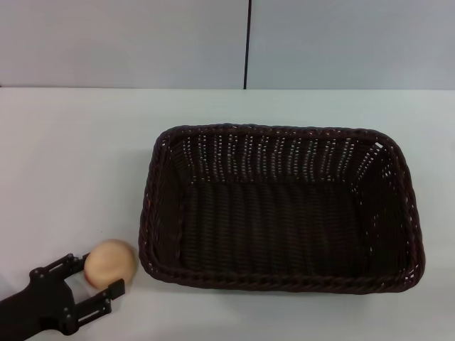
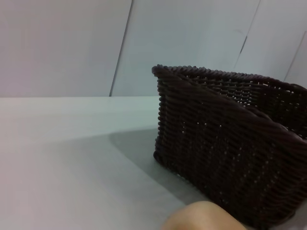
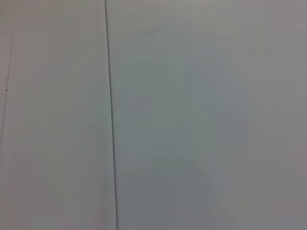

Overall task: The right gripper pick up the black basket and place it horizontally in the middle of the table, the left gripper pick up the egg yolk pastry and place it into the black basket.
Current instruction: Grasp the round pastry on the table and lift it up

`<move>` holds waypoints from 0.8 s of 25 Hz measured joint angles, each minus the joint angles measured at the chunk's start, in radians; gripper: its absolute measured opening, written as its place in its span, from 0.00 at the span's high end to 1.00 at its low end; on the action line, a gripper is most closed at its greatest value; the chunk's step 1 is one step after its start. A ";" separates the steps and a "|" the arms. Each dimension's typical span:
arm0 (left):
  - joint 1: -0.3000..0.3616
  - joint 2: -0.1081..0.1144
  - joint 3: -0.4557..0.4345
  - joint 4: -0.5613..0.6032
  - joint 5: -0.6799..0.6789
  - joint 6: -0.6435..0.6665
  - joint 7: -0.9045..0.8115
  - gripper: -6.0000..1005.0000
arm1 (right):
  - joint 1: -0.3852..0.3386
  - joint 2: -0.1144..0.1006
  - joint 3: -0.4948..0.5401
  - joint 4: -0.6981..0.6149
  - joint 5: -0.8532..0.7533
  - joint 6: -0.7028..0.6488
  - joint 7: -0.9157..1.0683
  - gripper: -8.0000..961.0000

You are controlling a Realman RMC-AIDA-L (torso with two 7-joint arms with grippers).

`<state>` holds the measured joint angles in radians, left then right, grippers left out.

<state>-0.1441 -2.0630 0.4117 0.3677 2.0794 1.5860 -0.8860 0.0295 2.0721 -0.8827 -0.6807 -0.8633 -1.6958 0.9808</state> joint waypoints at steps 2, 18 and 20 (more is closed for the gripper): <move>0.008 -0.001 0.005 -0.005 0.000 -0.008 0.009 0.20 | 0.001 0.001 0.009 0.003 -0.002 0.011 -0.005 0.44; -0.002 0.002 -0.285 -0.028 -0.011 0.041 0.051 0.66 | 0.078 0.005 0.241 0.350 0.018 -0.064 -0.205 0.44; -0.004 0.003 -0.332 -0.026 -0.012 0.060 0.057 0.69 | 0.079 0.005 0.251 0.362 0.018 -0.062 -0.209 0.44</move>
<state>-0.1479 -2.0600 0.0800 0.3418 2.0677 1.6463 -0.8291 0.1081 2.0772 -0.6320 -0.3183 -0.8456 -1.7576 0.7722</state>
